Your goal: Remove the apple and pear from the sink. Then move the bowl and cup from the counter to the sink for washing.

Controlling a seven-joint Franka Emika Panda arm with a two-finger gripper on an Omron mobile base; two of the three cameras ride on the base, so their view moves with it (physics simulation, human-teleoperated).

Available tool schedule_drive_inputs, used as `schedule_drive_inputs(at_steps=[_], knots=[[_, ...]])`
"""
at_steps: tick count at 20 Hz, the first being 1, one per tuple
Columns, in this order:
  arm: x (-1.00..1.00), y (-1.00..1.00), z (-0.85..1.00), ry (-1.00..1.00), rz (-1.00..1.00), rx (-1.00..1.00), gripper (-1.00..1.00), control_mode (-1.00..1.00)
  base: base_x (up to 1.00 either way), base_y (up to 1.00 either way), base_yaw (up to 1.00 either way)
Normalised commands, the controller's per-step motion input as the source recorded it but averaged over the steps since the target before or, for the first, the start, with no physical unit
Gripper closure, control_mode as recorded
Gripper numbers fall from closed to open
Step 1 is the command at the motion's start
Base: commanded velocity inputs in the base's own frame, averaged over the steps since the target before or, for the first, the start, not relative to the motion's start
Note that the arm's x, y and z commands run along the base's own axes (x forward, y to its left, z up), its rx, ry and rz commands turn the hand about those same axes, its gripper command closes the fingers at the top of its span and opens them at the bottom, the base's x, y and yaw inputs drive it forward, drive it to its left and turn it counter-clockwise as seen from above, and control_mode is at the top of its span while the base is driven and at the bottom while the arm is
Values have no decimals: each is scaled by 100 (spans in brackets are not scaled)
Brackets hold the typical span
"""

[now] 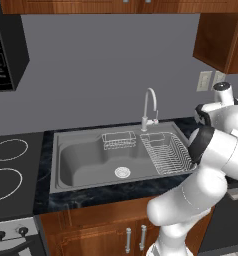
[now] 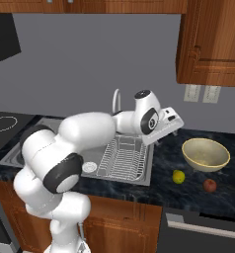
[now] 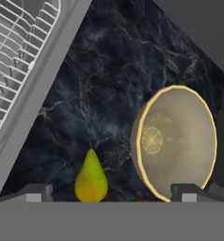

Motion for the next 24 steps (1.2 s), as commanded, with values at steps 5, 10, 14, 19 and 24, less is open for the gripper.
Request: schedule_drive_inputs(at_steps=[5,10,14,19,24], knots=[[4,-11,-11,0,0,0,-100,-100,0,0,0],[1,-14,-11,0,0,1,-100,-100,0,0,0],[7,-13,-13,0,0,3,-100,-100,0,0,0],[15,-6,-14,0,0,5,-100,-100,0,0,0],[13,-6,-17,0,0,8,-100,-100,0,0,0]])
